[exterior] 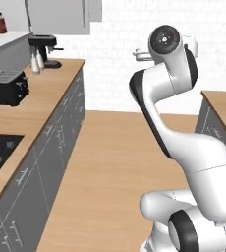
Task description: Gather all objects into one cabinet and sort the glasses and bowls to opposite sides.
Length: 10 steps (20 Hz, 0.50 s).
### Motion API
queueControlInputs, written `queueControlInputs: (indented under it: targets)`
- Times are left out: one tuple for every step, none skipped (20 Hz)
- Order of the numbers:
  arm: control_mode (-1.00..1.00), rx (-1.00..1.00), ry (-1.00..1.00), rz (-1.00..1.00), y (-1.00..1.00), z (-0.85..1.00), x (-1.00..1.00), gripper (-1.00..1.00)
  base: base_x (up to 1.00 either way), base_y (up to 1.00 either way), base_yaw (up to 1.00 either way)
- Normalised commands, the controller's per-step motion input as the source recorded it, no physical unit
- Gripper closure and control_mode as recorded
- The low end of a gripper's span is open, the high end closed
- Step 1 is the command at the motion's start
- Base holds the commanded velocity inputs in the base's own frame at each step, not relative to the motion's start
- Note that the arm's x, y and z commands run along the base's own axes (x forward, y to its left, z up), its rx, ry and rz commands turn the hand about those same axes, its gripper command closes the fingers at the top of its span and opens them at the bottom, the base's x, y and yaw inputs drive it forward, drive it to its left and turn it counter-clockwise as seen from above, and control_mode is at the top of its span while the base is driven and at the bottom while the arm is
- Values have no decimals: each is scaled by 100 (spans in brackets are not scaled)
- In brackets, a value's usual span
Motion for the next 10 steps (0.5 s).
queueControlInputs:
  targets:
    - [100, 0, 0, 0, 0, 0, 0, 100, 100, -58, 17]
    - [100, 0, 0, 0, 0, 0, 0, 100, 100, -69, 14]
    - [100, 0, 0, 0, 0, 0, 0, 100, 100, -76, 13]
    - [100, 0, 0, 0, 0, 0, 0, 100, 100, -75, 13]
    - [100, 0, 0, 0, 0, 0, 0, 100, 100, -72, 13]
    - [100, 0, 0, 0, 0, 0, 0, 100, 100, -71, 14]
    - [100, 0, 0, 0, 0, 0, 0, 100, 100, -71, 14]
    - [100, 0, 0, 0, 0, 0, 0, 100, 93, -73, 14]
    - [100, 0, 0, 0, 0, 0, 0, 100, 84, -76, 13]
    - [100, 0, 0, 0, 0, 0, 0, 100, 81, -75, 12]
